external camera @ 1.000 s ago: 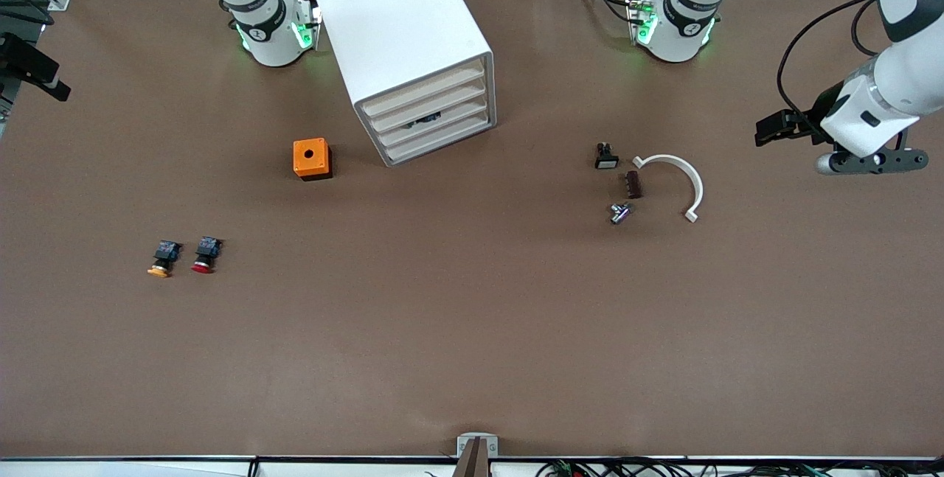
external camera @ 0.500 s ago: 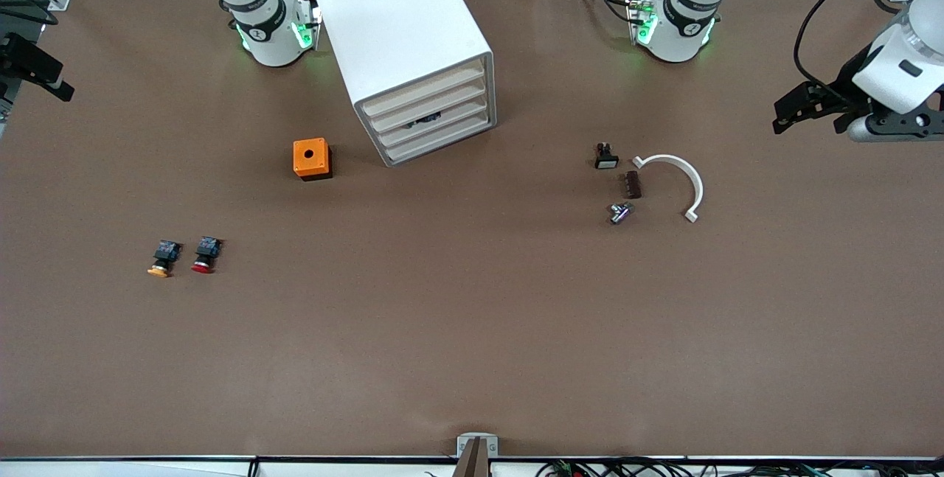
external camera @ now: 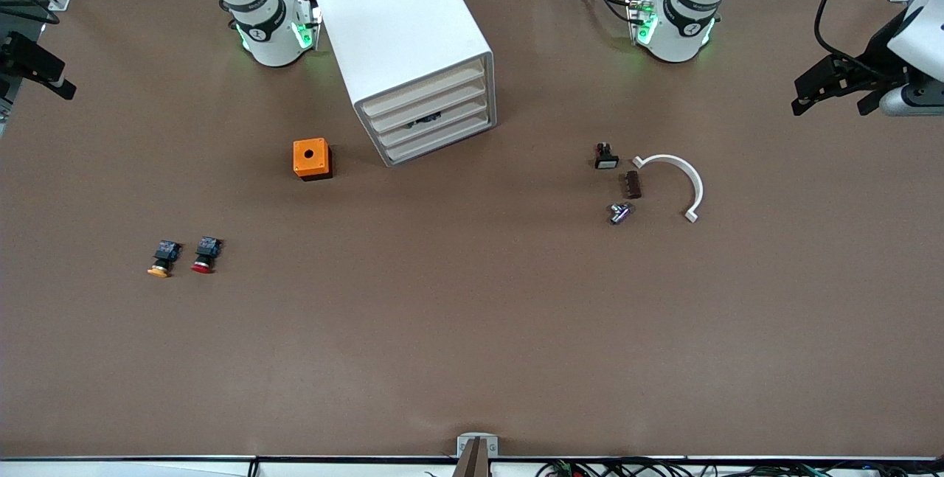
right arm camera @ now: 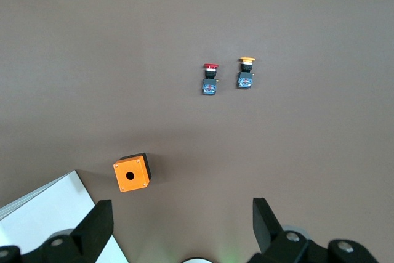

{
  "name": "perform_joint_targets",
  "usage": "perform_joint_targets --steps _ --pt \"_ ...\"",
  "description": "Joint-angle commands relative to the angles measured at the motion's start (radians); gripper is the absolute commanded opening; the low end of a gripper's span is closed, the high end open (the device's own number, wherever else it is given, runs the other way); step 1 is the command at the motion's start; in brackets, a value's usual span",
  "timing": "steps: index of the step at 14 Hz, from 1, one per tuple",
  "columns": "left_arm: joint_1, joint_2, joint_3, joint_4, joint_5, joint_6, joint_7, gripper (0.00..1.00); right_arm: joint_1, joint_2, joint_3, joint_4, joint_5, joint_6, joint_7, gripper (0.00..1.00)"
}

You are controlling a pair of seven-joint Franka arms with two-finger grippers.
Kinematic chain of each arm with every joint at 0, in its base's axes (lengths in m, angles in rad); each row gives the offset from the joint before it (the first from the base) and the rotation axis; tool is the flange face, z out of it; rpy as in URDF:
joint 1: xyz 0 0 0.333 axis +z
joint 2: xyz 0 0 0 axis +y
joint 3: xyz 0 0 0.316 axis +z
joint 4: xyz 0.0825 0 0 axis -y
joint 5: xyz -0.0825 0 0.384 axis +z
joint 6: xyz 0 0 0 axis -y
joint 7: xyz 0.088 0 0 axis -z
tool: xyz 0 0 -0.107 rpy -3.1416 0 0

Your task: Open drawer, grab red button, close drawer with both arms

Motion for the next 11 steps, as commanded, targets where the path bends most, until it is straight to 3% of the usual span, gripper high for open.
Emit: perform_joint_targets --steps 1,11 --pt "-0.003 0.064 -0.002 0.082 0.008 -0.025 0.000 1.00 -0.002 -0.013 0.008 -0.008 -0.001 -0.007 0.004 1.00" --pt "0.006 0.066 0.003 0.088 0.003 -0.059 0.004 1.00 -0.003 -0.009 0.008 -0.004 -0.017 -0.010 -0.002 1.00"
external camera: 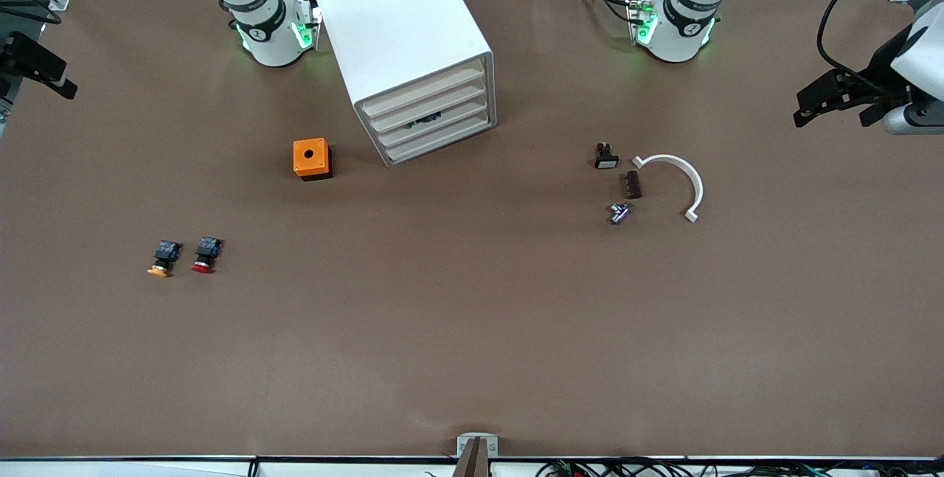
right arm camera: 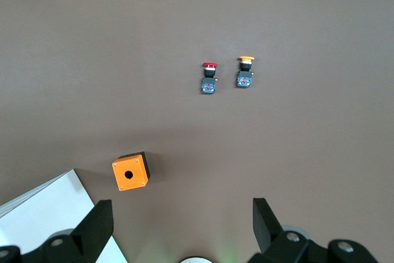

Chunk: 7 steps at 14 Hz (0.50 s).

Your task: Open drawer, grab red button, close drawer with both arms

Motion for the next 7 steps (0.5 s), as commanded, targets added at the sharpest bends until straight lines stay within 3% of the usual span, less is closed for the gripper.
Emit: perform_joint_targets --steps 1,7 --pt "0.001 0.005 -0.001 0.024 0.003 -0.025 0.004 1.00 -0.003 -0.009 0.004 -0.004 -0.013 -0.007 -0.002 1.00" --pt "-0.003 0.003 -0.004 0.024 0.006 -0.025 0.002 1.00 -0.003 -0.009 0.004 -0.004 -0.013 -0.016 -0.001 1.00"
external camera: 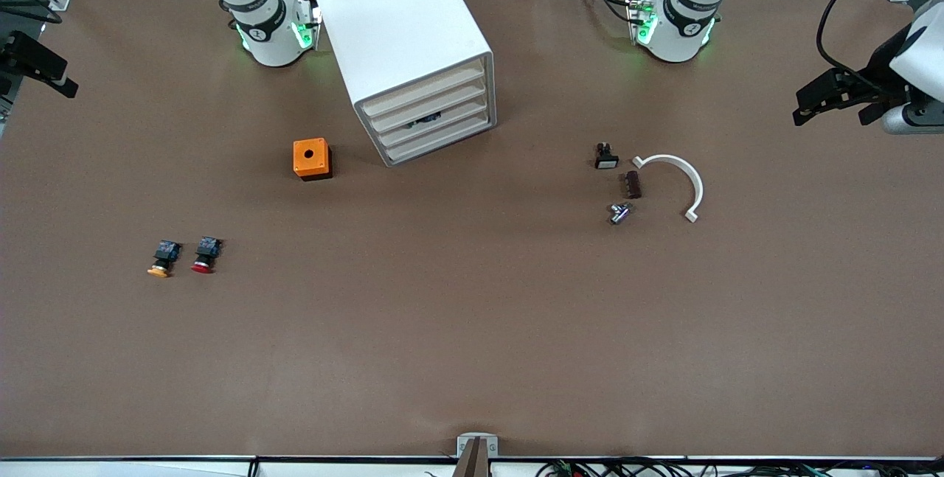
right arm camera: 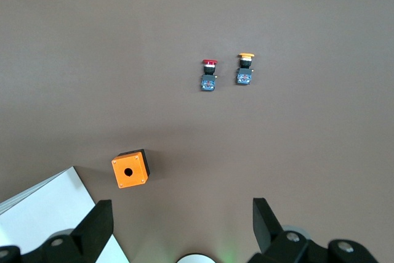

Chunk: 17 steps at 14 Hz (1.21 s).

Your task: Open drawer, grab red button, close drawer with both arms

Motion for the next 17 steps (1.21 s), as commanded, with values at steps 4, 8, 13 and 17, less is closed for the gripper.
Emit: perform_joint_targets --steps 4,8,13,17 --pt "0.000 0.003 -0.002 0.023 0.005 -0.022 0.002 1.00 -0.002 -0.007 0.006 -0.001 -0.041 -0.006 -0.001 1.00" --pt "0.000 0.006 -0.002 0.023 0.005 -0.022 0.004 1.00 -0.002 -0.007 0.009 -0.001 -0.045 -0.006 -0.005 1.00" --pt "0.000 0.032 -0.002 0.047 0.002 -0.013 -0.001 1.00 -0.002 -0.007 0.009 -0.001 -0.045 -0.008 -0.007 1.00" --pt "-0.003 0.106 -0.002 0.152 0.005 -0.013 -0.001 1.00 -0.002 -0.007 0.009 -0.001 -0.045 -0.006 -0.008 1.00"
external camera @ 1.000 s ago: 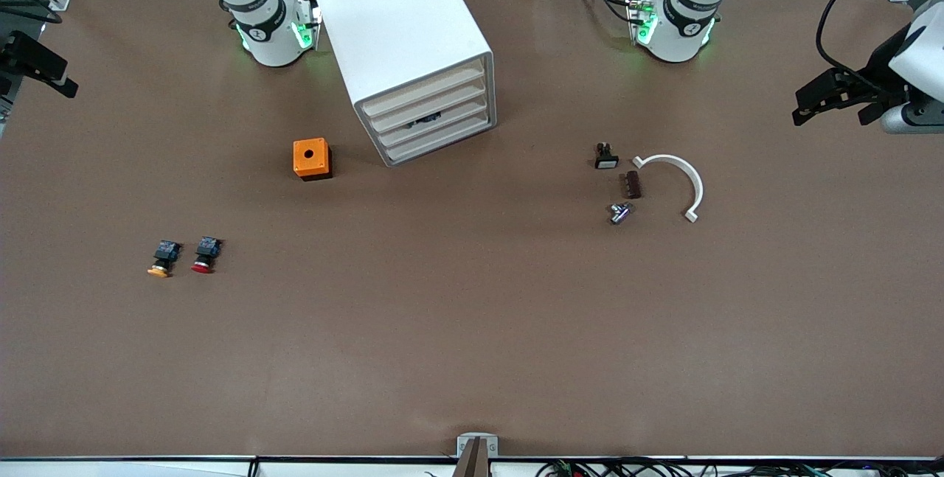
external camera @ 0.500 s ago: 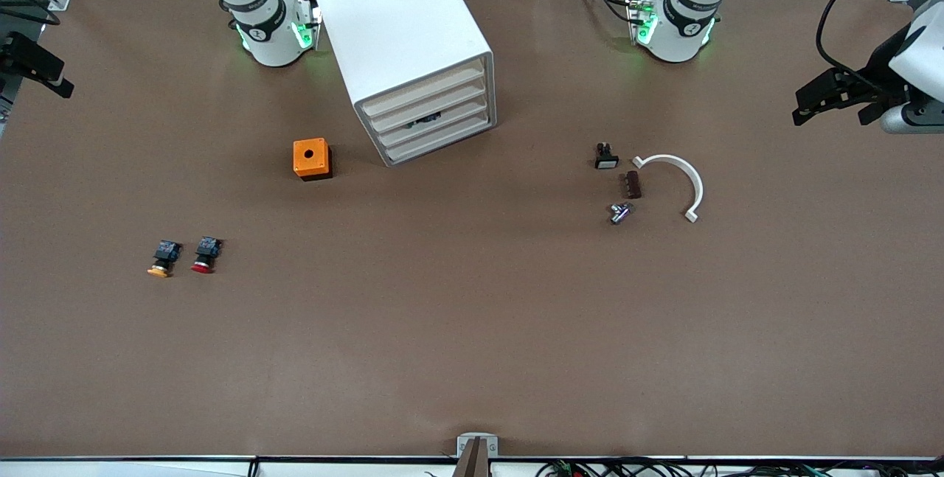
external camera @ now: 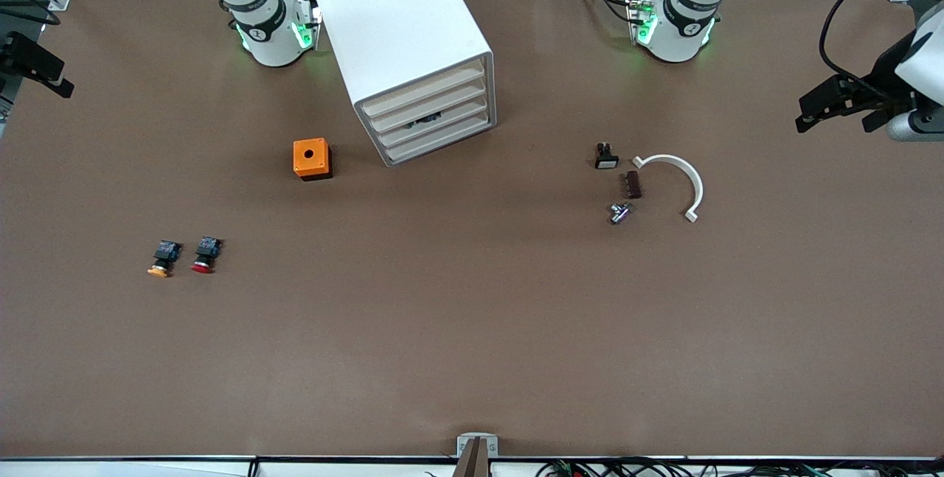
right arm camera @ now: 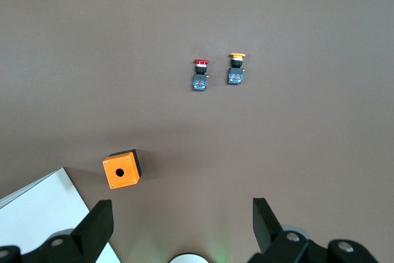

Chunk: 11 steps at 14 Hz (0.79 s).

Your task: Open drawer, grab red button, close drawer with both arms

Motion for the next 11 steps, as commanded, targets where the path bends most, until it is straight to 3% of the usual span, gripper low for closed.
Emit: perform_joint_targets --steps 1,11 --pt "0.002 0.047 -0.002 0.073 0.003 -0.015 0.001 1.00 -0.002 -0.007 0.007 -0.001 -0.015 -0.006 -0.007 1.00" --pt "0.003 0.049 0.000 0.064 0.008 0.001 -0.001 1.00 -0.002 -0.007 0.007 -0.002 -0.015 -0.009 -0.033 1.00"
